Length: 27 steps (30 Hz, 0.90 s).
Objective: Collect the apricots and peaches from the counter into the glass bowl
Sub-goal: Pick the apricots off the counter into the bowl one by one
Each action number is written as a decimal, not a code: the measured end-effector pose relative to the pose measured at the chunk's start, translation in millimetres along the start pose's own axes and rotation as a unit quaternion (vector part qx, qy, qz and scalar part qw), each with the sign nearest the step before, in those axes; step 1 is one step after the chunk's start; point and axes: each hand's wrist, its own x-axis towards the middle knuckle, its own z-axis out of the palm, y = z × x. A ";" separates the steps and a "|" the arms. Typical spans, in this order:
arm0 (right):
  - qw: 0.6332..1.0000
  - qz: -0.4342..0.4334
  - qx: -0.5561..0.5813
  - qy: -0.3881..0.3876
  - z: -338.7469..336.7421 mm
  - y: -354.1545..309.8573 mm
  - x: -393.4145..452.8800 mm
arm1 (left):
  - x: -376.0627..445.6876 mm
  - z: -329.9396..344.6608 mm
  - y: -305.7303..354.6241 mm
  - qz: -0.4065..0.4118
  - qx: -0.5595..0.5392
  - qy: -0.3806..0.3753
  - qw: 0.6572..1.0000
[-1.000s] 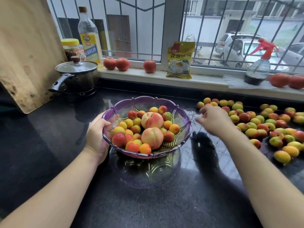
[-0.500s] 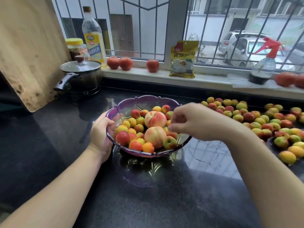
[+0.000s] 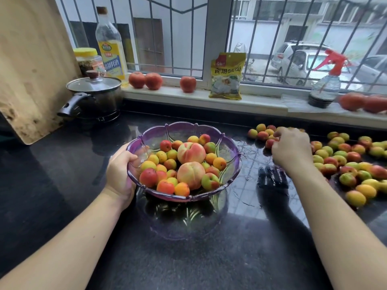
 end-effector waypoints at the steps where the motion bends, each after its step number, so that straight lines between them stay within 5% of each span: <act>1: 1.000 -0.015 -0.021 -0.001 8.1 0.9 -2.7 | -0.1 -0.2 0.0 -0.001 -0.001 0.000 1.000; 8: 0.990 -0.059 -0.110 -0.064 37.4 -4.6 -11.8 | -1.2 1.9 2.1 -0.006 0.004 -0.011 1.000; 13: 0.986 -0.131 -0.066 0.079 35.7 -4.6 -10.0 | -4.2 3.2 4.1 -0.009 0.000 -0.011 1.000; 18: 0.968 -0.135 -0.183 -0.104 42.8 -3.3 -11.4 | -3.3 3.8 4.6 -0.011 0.011 -0.009 1.000; 22: 0.966 -0.112 -0.193 -0.129 27.3 -12.5 -18.8 | -1.9 0.8 4.1 -0.014 0.013 0.003 1.000; 24: 0.984 -0.107 -0.124 -0.074 10.5 -20.5 -17.9 | -2.4 1.0 3.9 -0.014 0.016 0.003 1.000; 27: 0.974 -0.087 0.208 -0.013 -36.0 -42.2 -21.0 | -2.7 1.9 3.9 -0.014 0.014 -0.003 1.000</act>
